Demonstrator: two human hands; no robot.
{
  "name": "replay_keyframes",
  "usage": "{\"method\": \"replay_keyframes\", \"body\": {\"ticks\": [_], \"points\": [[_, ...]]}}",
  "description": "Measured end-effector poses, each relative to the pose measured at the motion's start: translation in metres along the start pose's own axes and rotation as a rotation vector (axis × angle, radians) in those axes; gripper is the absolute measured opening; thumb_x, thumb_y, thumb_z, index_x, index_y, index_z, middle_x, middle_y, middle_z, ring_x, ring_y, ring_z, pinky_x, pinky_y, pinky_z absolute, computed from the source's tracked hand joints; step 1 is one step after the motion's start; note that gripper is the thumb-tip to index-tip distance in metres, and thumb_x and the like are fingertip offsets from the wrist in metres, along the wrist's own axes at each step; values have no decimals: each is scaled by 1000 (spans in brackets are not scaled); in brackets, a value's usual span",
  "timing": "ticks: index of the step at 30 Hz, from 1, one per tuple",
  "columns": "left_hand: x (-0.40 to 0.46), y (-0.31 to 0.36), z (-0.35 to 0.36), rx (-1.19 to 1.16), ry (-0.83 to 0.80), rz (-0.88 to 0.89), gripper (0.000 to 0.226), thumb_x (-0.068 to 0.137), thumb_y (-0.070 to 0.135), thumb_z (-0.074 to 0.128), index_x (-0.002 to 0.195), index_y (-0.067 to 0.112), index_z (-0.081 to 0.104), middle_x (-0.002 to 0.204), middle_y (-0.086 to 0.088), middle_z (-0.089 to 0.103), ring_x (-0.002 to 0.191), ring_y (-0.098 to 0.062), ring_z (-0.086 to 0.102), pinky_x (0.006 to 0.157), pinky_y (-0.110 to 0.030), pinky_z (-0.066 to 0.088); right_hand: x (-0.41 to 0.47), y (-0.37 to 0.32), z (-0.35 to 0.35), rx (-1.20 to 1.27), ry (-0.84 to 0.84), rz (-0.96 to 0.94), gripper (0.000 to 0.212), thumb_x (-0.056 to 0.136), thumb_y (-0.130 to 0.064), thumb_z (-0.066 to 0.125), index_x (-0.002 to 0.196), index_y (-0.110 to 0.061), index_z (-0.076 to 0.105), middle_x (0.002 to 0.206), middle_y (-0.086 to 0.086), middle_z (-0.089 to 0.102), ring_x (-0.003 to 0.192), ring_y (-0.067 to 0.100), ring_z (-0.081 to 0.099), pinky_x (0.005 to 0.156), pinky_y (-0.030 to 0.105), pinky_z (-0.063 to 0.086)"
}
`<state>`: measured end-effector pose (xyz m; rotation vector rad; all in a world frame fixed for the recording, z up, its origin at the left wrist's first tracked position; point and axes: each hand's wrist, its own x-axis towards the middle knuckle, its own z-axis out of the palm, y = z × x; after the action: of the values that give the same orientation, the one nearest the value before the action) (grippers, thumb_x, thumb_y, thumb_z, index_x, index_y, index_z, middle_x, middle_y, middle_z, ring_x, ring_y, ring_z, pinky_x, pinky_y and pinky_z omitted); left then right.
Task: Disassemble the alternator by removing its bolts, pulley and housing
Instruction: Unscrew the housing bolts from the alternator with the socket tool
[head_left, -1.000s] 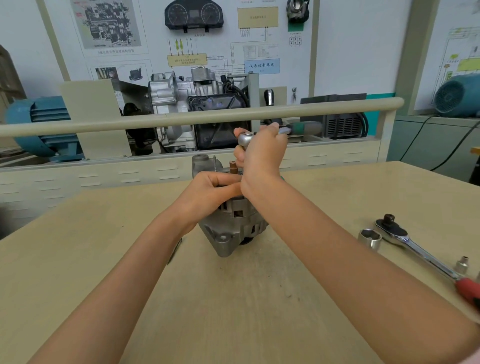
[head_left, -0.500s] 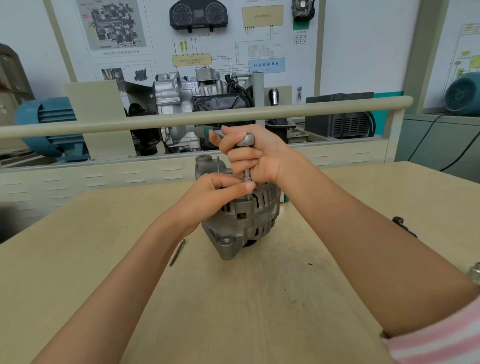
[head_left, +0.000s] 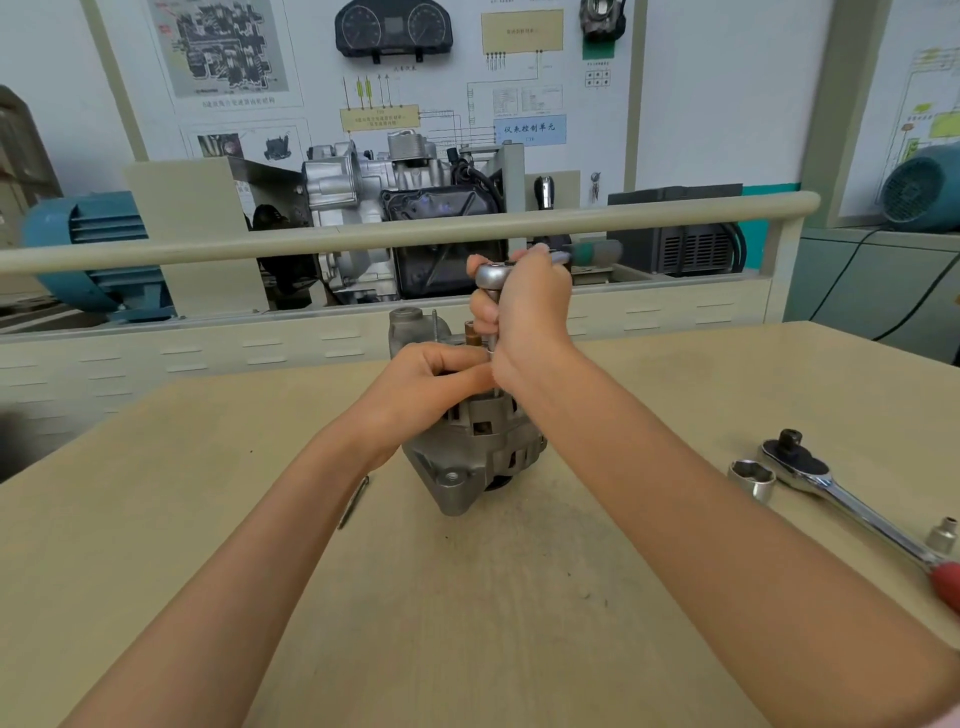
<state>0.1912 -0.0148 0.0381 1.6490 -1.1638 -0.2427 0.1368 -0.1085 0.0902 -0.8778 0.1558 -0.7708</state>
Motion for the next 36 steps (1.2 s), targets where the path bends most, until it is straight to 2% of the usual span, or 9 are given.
{"method": "replay_keyframes", "body": {"ticks": [5, 10, 15, 18, 22, 24, 27, 31, 36], "points": [[2, -2, -1, 12, -22, 2, 27, 88, 28, 63, 88, 3, 74, 90, -9, 70, 78, -7, 64, 71, -14, 49, 21, -16, -9, -52, -510, 512, 28, 99, -19, 28, 78, -12, 45, 44, -7, 49, 21, 4, 22, 29, 12, 11], [3, -2, -2, -13, -28, 16, 21, 84, 29, 65, 91, 13, 78, 95, 5, 74, 93, -9, 68, 79, -11, 51, 28, -17, -10, -75, -768, 688, 21, 92, -22, 36, 91, -8, 51, 42, -7, 49, 21, 6, 32, 31, 12, 11], [2, -2, -2, -12, -30, 49, 23, 77, 36, 65, 90, 22, 77, 96, 7, 75, 94, -8, 68, 82, -14, 52, 21, -18, -13, 6, -646, 638, 26, 98, -21, 30, 81, -12, 47, 44, -7, 50, 21, 5, 28, 31, 11, 11], [0, -1, -1, 6, -36, 66, 23, 79, 36, 63, 85, 20, 78, 93, 0, 74, 91, -13, 68, 83, -21, 52, 6, -10, -3, 1, -272, 341, 32, 103, -22, 25, 79, -13, 45, 47, -5, 52, 25, 4, 25, 29, 13, 16], [-1, 0, -2, 36, -42, 94, 35, 88, 18, 61, 70, 45, 76, 85, 25, 71, 84, 9, 65, 71, -5, 46, -2, 2, 6, -16, 98, -40, 32, 105, -27, 19, 102, -7, 44, 68, 6, 56, 42, 11, 36, 35, 17, 28], [0, 0, -1, 43, -35, 79, 18, 84, 28, 63, 79, 37, 78, 88, 15, 74, 87, -3, 68, 74, -13, 51, -2, -5, 7, 5, 76, 75, 30, 105, -24, 20, 105, -8, 45, 61, 3, 53, 33, 10, 34, 32, 13, 24], [2, 0, -1, 56, -26, 49, 30, 82, 38, 64, 89, 11, 75, 95, -11, 70, 88, -25, 65, 80, -29, 51, 3, -17, 3, -33, -88, 297, 34, 99, -14, 24, 71, -12, 42, 50, -2, 46, 23, 6, 19, 30, 11, 13], [2, 1, -2, 46, -30, 31, 28, 89, 29, 62, 94, 5, 75, 101, -13, 70, 99, -26, 64, 91, -32, 50, 15, -24, -3, -124, -449, 569, 27, 97, -14, 31, 79, -9, 50, 42, -9, 46, 24, 3, 20, 32, 13, 11], [2, -1, -2, 18, -47, 44, 14, 89, 24, 62, 93, 23, 76, 94, 12, 74, 91, -1, 68, 78, -10, 49, 15, -23, -5, -76, -464, 600, 25, 96, -12, 31, 81, -10, 50, 43, -9, 48, 24, 3, 22, 32, 13, 11]]}}
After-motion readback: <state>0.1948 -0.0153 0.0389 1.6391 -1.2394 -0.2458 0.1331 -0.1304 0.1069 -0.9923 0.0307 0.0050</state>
